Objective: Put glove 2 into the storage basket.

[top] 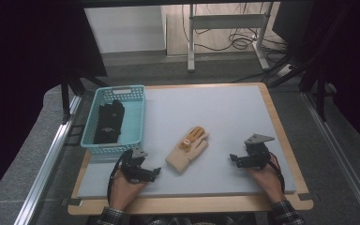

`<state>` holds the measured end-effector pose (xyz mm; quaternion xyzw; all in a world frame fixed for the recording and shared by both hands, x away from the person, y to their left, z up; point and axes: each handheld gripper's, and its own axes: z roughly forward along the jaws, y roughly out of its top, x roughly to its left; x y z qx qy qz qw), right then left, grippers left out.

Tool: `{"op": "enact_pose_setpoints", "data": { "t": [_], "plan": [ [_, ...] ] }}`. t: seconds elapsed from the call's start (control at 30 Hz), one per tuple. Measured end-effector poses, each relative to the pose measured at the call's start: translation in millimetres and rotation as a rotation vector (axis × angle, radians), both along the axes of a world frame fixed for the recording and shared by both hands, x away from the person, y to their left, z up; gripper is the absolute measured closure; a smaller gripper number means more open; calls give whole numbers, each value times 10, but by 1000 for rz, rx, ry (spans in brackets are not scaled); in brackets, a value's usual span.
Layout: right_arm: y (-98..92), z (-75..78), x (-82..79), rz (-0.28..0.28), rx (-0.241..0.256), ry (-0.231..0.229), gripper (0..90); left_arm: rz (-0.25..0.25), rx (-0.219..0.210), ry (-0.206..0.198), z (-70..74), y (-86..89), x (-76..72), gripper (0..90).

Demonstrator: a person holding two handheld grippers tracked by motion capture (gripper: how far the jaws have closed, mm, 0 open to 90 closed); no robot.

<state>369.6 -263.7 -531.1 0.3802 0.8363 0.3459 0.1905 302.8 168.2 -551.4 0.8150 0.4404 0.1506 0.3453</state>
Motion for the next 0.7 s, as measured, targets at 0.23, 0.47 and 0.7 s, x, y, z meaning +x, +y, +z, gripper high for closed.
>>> {"op": "enact_pose_setpoints", "data": {
  "t": [0.23, 0.47, 0.7],
  "plan": [
    [-4, -2, 3, -2, 2, 2, 131, -1, -35, 10, 8, 36, 4, 15],
    [-4, -3, 1, -4, 1, 2, 131, -36, -19, 5, 93, -7, -33, 14],
    [-4, -3, 0, -6, 1, 1, 131, -98, -53, 0, 326, -142, -32, 13]
  ]
}}
